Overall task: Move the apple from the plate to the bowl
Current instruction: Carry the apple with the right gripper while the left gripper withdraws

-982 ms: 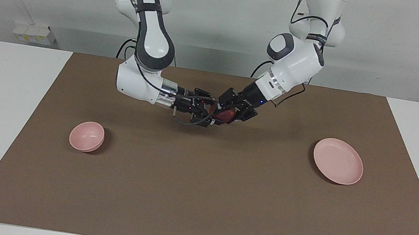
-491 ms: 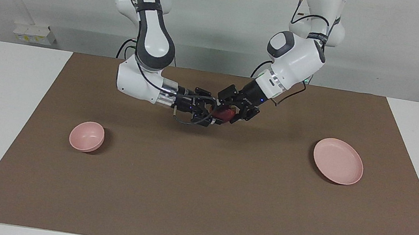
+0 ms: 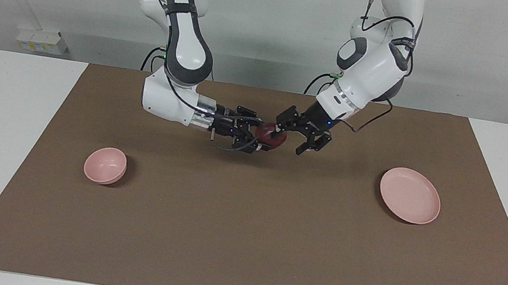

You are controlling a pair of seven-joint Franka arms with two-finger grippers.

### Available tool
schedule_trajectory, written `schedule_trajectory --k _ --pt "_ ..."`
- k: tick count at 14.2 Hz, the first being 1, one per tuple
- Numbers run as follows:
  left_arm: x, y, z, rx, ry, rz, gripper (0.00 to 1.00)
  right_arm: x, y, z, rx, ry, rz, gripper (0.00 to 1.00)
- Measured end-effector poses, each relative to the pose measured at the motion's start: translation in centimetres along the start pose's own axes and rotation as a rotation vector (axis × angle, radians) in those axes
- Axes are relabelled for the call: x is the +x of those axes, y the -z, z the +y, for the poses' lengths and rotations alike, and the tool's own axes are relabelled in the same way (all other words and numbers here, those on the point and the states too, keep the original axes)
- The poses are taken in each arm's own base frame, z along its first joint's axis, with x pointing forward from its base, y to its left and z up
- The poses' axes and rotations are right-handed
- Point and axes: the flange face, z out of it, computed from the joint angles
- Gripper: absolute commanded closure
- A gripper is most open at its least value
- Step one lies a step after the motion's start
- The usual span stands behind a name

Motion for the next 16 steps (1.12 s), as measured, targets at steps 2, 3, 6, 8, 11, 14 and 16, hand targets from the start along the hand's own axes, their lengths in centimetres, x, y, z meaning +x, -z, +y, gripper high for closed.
schedule_trajectory --k 2,3,6,8,11,14,16 --pt "0.5 1.2 -2.8 0.112 -0.046 -0.044 0.0 0.0 0.1 0.0 0.002 0.0 0.0 1.0" --pt "0.8 1.7 -4.0 0.166 -0.067 -0.058 0.0 0.0 0.1 0.0 0.002 0.0 0.001 1.0" --pt "1.8 3.0 -7.3 0.297 -0.113 -0.06 0.0 0.1 0.4 -0.1 0.006 -0.001 0.003 1.0" --pt "2.3 3.8 -8.9 0.337 -0.126 -0.054 0.0 0.5 1.0 -0.3 0.003 0.005 0.022 1.0" --pt "3.0 4.9 -11.4 0.375 -0.155 -0.064 0.0 1.7 3.0 -0.6 -0.032 0.049 0.112 1.0" --pt "3.8 6.8 -13.7 0.426 -0.196 -0.053 0.0 1.6 5.5 -1.4 -0.099 0.144 0.239 1.0" --pt "4.9 9.4 -14.0 0.467 -0.217 -0.036 0.0 1.1 8.0 -2.1 -0.146 0.204 0.31 1.0"
